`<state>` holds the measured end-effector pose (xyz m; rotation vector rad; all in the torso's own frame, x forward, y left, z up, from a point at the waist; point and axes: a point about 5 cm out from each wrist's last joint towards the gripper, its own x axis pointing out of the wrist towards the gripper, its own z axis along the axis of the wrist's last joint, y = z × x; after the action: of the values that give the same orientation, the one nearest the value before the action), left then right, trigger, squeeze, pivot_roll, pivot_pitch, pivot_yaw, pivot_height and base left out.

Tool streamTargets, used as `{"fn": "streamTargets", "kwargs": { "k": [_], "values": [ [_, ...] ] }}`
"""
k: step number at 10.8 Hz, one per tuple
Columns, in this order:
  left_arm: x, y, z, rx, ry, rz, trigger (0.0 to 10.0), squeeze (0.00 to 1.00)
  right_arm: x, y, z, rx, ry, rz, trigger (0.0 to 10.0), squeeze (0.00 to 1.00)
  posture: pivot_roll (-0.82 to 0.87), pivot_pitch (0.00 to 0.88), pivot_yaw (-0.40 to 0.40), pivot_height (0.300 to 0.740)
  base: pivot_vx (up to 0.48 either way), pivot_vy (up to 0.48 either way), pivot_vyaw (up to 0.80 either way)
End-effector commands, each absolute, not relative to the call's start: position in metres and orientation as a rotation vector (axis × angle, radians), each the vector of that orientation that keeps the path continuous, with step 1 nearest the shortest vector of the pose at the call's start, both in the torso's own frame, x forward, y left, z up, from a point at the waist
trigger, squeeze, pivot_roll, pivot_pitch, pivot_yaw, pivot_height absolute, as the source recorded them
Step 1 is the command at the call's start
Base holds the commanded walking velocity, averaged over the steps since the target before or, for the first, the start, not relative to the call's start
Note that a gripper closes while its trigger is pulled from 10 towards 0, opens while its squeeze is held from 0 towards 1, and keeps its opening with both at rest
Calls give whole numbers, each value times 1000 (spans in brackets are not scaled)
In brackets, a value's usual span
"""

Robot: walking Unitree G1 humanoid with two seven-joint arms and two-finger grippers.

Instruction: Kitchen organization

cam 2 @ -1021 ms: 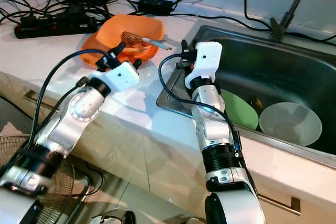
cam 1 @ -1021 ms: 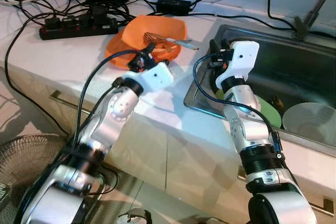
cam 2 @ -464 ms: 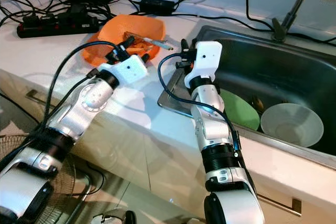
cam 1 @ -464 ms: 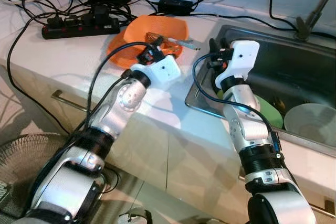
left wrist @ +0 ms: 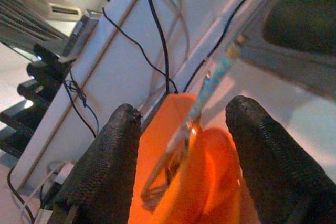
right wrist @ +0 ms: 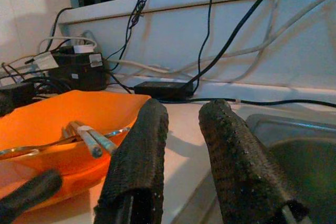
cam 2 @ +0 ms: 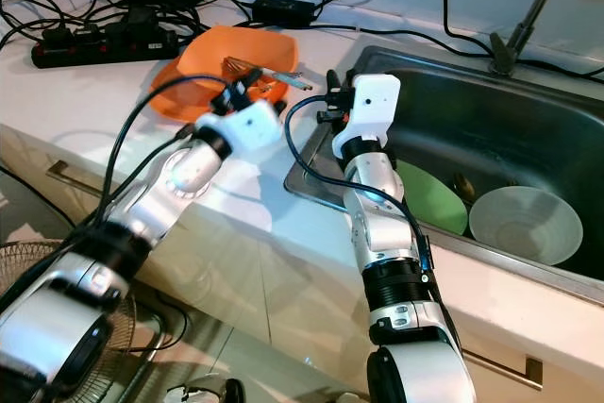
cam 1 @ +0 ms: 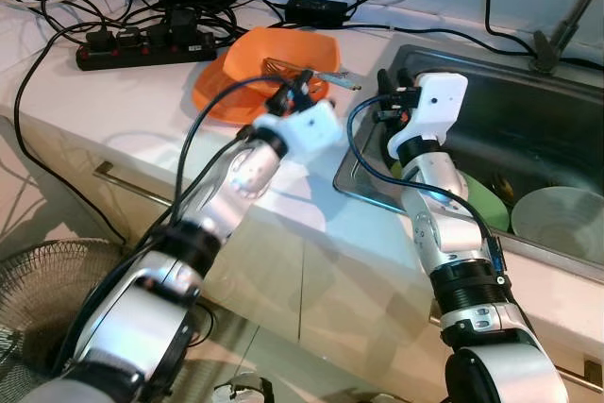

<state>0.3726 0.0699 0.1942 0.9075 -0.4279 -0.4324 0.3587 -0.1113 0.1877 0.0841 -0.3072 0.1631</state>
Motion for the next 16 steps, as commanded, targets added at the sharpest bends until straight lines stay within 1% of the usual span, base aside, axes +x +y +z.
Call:
{"fn": "streamTargets", "kwargs": {
  "k": [1, 2, 3, 4, 16],
  "values": [
    [374, 68, 197, 919, -440, -423, 10000, 0, 359, -113, 187, 95, -305, 154, 10000, 0, 77, 51, 14, 740, 0, 0, 0],
    [375, 68, 197, 919, -440, -422, 8588, 0, 359, -113, 187, 96, -304, 153, 10000, 0, 76, 50, 15, 740, 0, 0, 0],
    [376, 66, 198, 918, -445, -420, 2157, 0, 359, -113, 187, 96, -304, 152, 10000, 0, 76, 49, 15, 740, 0, 0, 0],
    [376, 65, 198, 928, -449, -416, 0, 0, 359, -113, 187, 96, -303, 151, 10000, 0, 76, 50, 16, 740, 0, 0, 0],
    [377, 70, 197, 962, -462, -407, 0, 0, 358, -113, 184, 97, -293, 150, 10000, 0, 83, 53, 14, 740, 0, 0, 0]
  ]
}}
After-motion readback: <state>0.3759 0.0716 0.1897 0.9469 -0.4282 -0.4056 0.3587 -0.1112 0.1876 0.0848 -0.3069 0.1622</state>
